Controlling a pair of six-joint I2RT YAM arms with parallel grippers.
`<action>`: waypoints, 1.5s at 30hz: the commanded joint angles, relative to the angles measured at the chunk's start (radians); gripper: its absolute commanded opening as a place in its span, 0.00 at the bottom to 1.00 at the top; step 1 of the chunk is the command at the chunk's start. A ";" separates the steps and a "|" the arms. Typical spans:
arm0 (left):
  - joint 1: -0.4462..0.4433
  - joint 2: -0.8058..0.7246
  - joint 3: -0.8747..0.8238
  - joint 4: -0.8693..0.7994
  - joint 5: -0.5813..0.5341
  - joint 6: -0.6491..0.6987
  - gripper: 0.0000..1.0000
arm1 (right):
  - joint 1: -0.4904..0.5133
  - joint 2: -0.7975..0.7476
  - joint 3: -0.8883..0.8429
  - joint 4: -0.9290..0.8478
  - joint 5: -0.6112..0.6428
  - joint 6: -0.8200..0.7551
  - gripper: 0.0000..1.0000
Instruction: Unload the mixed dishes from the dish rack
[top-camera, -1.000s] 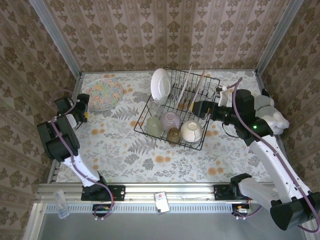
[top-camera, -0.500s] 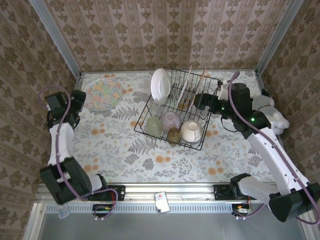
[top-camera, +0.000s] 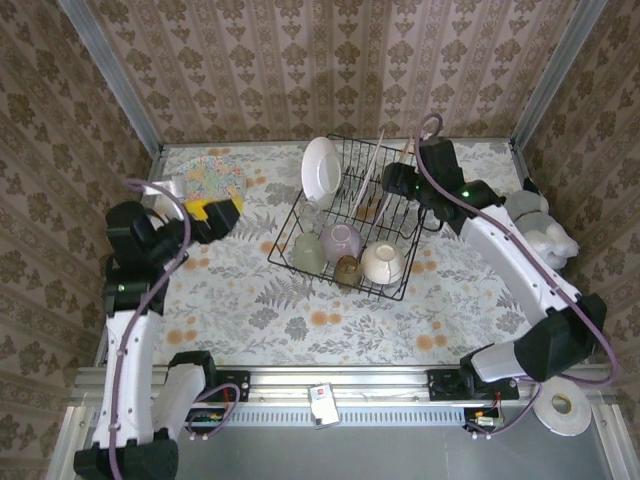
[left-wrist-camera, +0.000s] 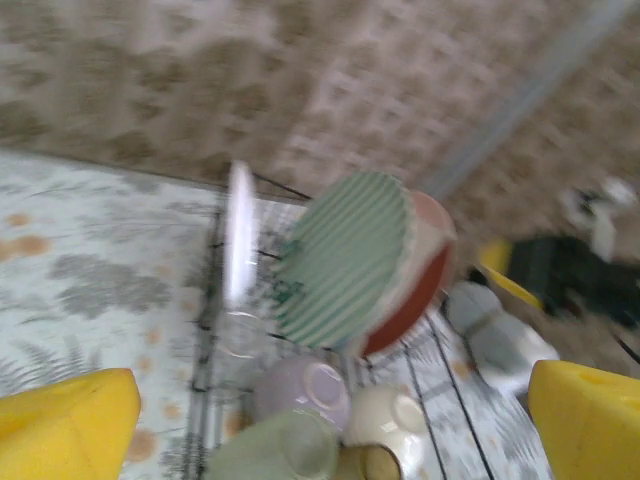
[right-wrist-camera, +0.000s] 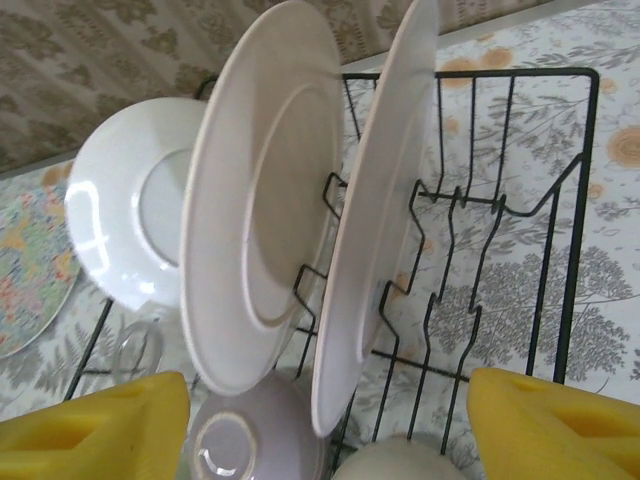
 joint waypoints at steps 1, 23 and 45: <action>-0.063 -0.063 -0.091 0.111 0.066 0.107 1.00 | 0.005 0.060 0.058 -0.023 0.091 0.059 0.71; -0.116 -0.171 -0.266 0.293 0.045 -0.061 1.00 | 0.034 0.244 0.221 -0.114 0.198 0.176 0.35; -0.115 -0.192 -0.261 0.270 0.054 -0.046 1.00 | 0.079 0.343 0.320 -0.184 0.303 0.201 0.05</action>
